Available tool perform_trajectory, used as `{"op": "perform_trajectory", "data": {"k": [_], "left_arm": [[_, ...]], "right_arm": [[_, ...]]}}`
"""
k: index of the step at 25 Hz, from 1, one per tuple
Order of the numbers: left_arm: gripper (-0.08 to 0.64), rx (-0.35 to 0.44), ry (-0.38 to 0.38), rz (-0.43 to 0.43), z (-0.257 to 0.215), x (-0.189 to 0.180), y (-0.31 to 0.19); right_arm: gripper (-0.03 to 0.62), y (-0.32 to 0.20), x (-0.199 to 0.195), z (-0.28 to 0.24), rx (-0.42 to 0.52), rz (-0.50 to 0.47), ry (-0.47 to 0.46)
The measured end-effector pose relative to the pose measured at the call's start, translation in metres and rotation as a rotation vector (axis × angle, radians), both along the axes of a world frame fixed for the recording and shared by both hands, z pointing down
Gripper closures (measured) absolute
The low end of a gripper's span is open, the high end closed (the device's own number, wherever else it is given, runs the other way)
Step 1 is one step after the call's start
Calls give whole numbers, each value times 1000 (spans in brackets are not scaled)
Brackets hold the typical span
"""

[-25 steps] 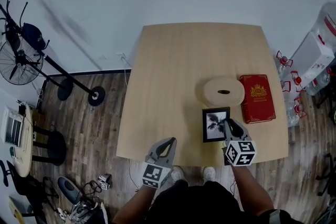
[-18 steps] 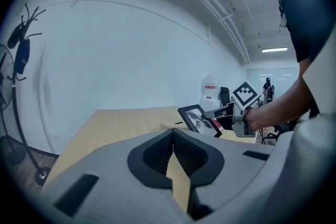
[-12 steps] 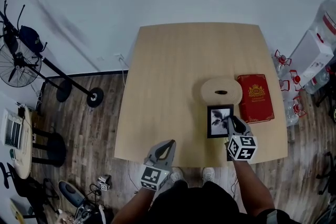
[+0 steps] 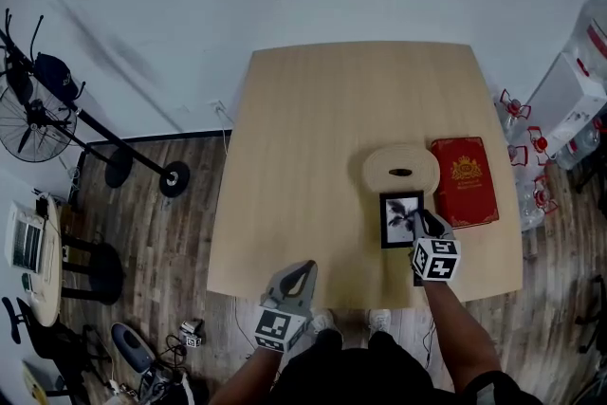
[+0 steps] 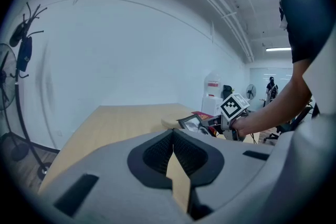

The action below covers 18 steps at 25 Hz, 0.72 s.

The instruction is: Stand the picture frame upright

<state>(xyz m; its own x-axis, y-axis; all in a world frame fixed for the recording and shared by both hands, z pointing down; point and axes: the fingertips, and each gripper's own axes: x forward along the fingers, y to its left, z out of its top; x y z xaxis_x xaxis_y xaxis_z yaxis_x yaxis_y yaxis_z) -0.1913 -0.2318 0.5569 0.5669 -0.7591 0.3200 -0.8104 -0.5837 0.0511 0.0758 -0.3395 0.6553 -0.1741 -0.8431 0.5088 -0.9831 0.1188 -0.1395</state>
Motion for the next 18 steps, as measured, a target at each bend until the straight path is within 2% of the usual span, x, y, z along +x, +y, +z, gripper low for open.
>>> {"op": "perform_trajectory", "data": {"k": [9, 18], "left_arm": [[560, -4, -25, -29, 1, -9, -7], [560, -10, -17, -32, 6, -5, 2]], "right_arm": [[525, -4, 3, 27, -66, 21, -19], [524, -3, 6, 29, -67, 21, 23]]}}
